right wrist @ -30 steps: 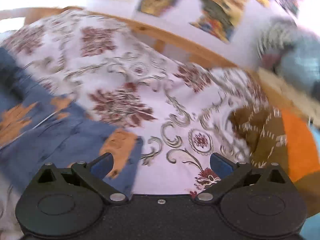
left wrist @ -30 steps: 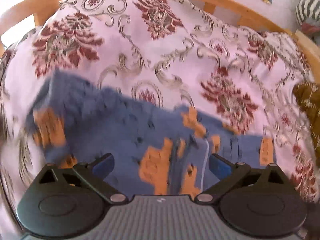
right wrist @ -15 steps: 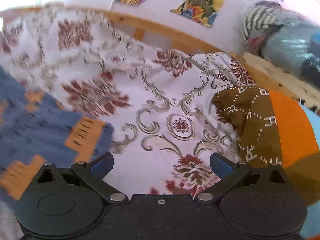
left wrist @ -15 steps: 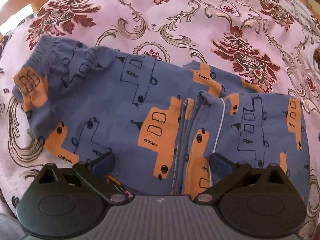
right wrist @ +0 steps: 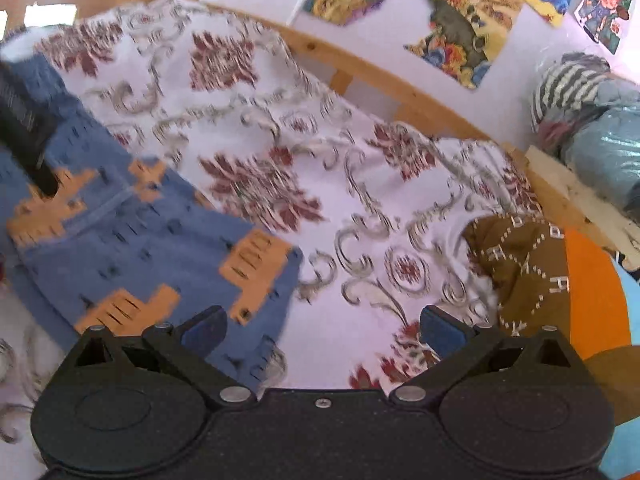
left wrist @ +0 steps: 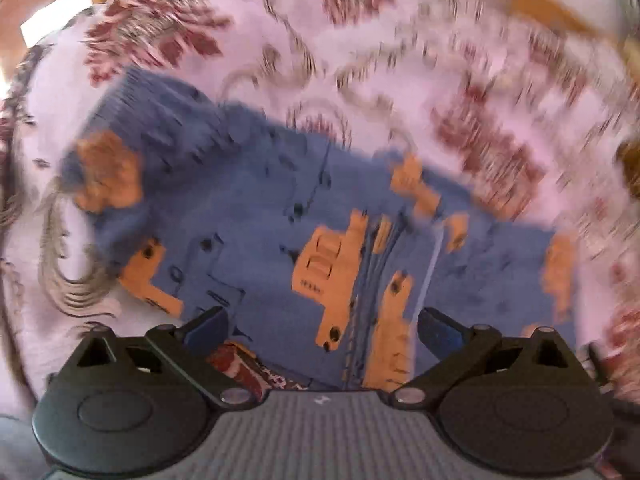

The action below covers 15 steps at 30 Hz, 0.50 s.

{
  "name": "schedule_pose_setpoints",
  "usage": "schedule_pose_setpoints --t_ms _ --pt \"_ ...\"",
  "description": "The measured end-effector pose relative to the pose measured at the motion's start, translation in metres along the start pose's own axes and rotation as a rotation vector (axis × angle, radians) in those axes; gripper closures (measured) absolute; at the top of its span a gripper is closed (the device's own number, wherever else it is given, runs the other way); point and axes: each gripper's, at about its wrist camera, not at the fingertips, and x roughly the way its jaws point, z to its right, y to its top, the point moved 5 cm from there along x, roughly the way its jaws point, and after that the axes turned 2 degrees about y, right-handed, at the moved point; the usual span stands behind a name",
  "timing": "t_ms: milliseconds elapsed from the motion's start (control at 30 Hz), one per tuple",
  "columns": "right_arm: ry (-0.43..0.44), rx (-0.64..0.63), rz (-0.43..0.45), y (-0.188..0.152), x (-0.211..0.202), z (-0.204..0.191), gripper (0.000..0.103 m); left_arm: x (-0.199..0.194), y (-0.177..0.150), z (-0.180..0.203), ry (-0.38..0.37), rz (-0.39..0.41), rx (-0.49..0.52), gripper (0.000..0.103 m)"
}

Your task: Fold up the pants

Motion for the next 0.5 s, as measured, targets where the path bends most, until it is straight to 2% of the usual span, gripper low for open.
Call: schedule_pose_setpoints --t_ms 100,233,300,367,400,500 --pt "0.054 -0.019 0.033 0.015 -0.011 -0.014 0.001 -0.041 0.013 -0.025 -0.091 0.075 -0.040 0.000" --pt "0.136 -0.051 0.076 0.035 -0.019 -0.045 0.001 -0.077 0.030 -0.079 -0.068 0.207 -0.063 0.000" --pt "0.170 -0.070 0.087 0.045 -0.017 -0.063 0.001 -0.080 0.038 -0.106 -0.069 0.237 -0.057 0.000" --pt "0.193 -0.105 0.080 0.052 -0.010 -0.084 0.001 -0.072 0.046 -0.127 -0.081 0.222 -0.043 0.000" --pt "0.198 -0.122 0.073 0.055 -0.005 -0.094 0.001 -0.068 0.051 -0.136 -0.111 0.207 -0.053 0.000" --pt "0.220 -0.140 0.050 0.061 0.009 -0.117 0.001 -0.048 0.058 -0.154 -0.266 0.136 -0.112 0.000"
